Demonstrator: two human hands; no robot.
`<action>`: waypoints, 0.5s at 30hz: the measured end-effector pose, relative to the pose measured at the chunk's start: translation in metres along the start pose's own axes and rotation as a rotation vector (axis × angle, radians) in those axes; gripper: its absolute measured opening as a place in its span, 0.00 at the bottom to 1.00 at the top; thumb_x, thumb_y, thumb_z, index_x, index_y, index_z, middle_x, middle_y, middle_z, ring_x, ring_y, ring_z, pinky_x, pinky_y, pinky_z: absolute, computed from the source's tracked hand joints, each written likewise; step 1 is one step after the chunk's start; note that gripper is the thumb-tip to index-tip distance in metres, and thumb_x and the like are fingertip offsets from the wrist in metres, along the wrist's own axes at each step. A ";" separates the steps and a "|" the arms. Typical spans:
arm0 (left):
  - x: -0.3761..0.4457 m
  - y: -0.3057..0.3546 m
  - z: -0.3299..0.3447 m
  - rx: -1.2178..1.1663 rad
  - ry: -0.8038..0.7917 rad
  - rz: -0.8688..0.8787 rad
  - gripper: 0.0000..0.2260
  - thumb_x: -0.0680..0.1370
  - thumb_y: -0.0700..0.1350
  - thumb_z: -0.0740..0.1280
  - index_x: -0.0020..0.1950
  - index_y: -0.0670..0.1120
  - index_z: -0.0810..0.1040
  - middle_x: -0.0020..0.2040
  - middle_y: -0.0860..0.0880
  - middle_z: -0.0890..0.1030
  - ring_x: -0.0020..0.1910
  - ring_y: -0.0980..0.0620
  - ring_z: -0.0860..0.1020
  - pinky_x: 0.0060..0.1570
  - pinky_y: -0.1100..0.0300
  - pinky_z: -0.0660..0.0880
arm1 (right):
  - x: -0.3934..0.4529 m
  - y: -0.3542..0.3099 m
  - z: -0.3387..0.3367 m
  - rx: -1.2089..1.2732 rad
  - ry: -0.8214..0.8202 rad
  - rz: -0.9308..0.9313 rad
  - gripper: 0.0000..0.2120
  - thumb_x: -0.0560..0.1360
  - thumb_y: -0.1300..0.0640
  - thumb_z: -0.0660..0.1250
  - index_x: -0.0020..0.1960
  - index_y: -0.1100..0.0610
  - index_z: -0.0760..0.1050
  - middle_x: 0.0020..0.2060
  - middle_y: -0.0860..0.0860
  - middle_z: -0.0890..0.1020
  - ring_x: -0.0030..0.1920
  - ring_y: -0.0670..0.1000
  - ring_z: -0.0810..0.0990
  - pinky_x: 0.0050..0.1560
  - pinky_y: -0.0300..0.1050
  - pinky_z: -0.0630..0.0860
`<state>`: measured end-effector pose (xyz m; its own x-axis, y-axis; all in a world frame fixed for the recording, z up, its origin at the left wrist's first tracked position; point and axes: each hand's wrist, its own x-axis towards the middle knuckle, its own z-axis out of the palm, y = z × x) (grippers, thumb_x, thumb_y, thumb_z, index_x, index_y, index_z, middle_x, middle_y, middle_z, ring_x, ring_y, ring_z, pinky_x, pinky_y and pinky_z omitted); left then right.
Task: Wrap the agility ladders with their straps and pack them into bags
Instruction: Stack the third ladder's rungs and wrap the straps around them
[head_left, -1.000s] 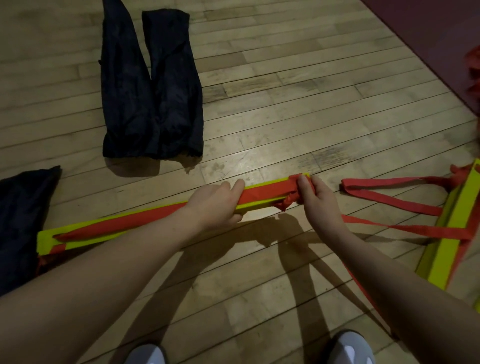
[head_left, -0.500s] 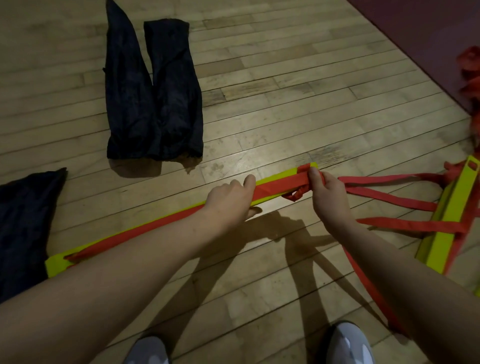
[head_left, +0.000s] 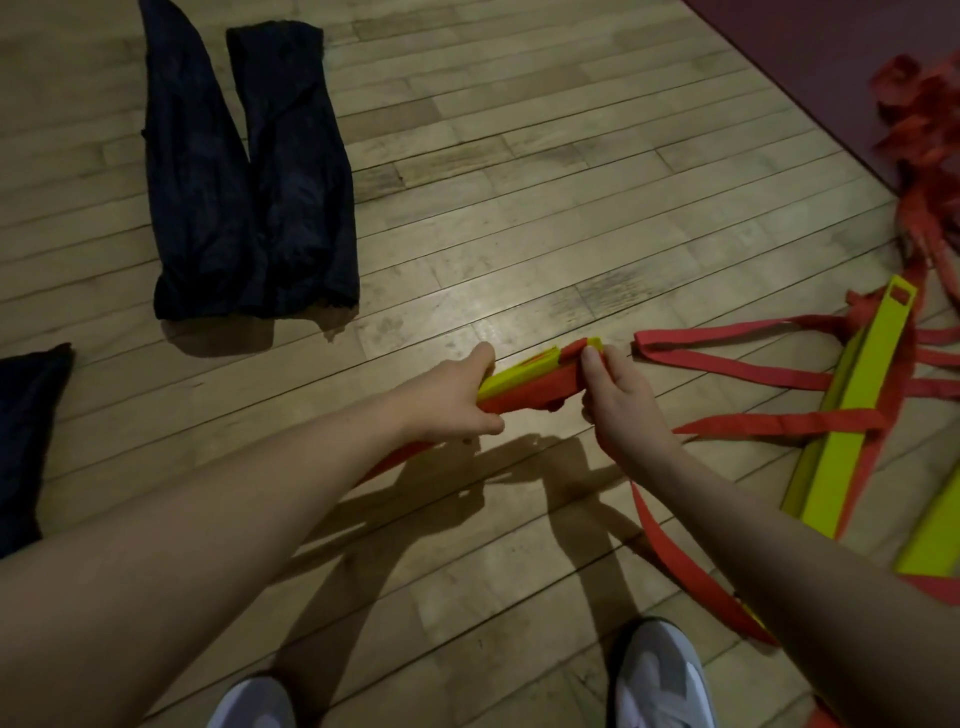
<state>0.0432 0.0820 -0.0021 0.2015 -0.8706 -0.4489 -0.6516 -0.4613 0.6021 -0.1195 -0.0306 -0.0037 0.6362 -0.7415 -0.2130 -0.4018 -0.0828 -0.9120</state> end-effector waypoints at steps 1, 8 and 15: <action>0.001 0.002 0.004 -0.074 -0.034 -0.019 0.19 0.75 0.52 0.70 0.58 0.50 0.64 0.47 0.49 0.78 0.39 0.52 0.81 0.39 0.55 0.80 | -0.001 0.001 -0.001 -0.020 -0.021 -0.005 0.11 0.83 0.51 0.54 0.47 0.50 0.73 0.33 0.45 0.73 0.32 0.39 0.72 0.37 0.39 0.68; 0.006 0.008 0.007 0.138 0.106 -0.026 0.17 0.77 0.62 0.63 0.56 0.51 0.72 0.45 0.51 0.78 0.42 0.53 0.77 0.43 0.55 0.77 | -0.004 0.015 -0.014 -0.090 -0.072 -0.003 0.16 0.78 0.54 0.66 0.63 0.59 0.72 0.52 0.51 0.79 0.52 0.45 0.78 0.47 0.34 0.76; 0.010 0.003 -0.003 0.096 0.112 -0.019 0.14 0.78 0.59 0.62 0.51 0.49 0.72 0.43 0.48 0.79 0.39 0.51 0.79 0.41 0.53 0.78 | 0.003 0.020 -0.020 -0.168 -0.050 0.028 0.11 0.77 0.53 0.67 0.49 0.61 0.79 0.34 0.50 0.77 0.34 0.45 0.74 0.38 0.43 0.71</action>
<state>0.0457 0.0709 -0.0027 0.2915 -0.8778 -0.3800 -0.7129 -0.4643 0.5255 -0.1391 -0.0481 -0.0154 0.6536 -0.7113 -0.2585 -0.5216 -0.1759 -0.8349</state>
